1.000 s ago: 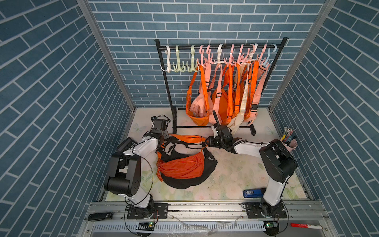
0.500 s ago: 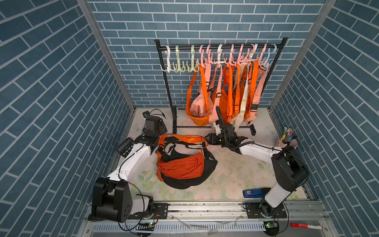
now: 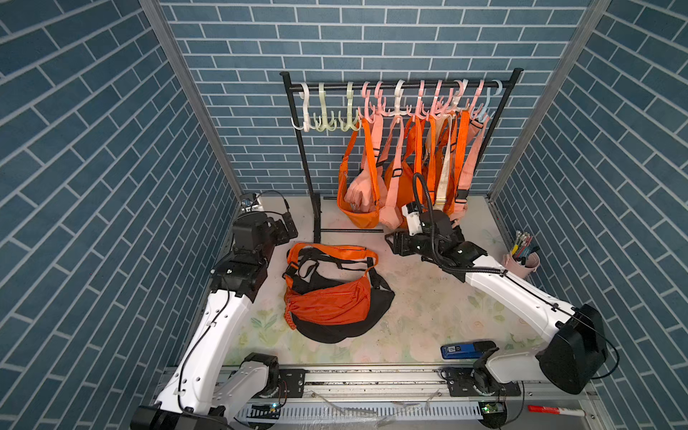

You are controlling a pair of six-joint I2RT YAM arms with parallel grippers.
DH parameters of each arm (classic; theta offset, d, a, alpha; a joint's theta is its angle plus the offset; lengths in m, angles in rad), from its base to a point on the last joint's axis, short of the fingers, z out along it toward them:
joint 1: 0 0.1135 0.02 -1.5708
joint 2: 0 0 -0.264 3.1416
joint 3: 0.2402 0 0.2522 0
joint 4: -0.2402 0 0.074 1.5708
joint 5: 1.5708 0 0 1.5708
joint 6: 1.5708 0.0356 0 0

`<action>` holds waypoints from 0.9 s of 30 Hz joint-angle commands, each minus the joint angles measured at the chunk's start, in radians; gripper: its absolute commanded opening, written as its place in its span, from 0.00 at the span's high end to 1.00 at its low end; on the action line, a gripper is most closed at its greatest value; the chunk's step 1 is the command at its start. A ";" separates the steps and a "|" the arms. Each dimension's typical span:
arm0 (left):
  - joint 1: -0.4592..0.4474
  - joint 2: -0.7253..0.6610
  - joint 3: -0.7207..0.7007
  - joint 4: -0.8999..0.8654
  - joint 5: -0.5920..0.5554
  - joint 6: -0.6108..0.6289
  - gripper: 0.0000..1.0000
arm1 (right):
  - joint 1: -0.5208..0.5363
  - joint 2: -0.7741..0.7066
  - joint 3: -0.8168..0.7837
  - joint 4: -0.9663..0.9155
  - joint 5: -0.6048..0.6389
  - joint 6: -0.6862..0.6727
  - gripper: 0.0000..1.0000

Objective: Take the bag off the hook
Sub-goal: Place the bag inside the bag, then pick up the bag from the hook.

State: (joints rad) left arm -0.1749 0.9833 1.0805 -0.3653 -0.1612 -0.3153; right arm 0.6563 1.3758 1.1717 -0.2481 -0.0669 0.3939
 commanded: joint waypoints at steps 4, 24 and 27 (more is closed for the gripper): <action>0.003 -0.078 -0.034 -0.061 0.067 0.084 0.01 | 0.005 0.032 0.185 -0.153 0.049 -0.068 0.41; 0.002 -0.203 -0.188 0.023 0.157 0.060 0.01 | 0.003 0.461 0.859 -0.404 0.079 -0.113 0.52; 0.002 -0.199 -0.183 0.017 0.146 0.066 0.01 | 0.002 0.538 0.964 -0.419 0.116 -0.129 0.52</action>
State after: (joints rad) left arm -0.1749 0.7895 0.9024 -0.3614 -0.0166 -0.2535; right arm 0.6563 1.8645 2.0609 -0.6201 -0.0010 0.3054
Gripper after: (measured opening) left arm 0.994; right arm 0.476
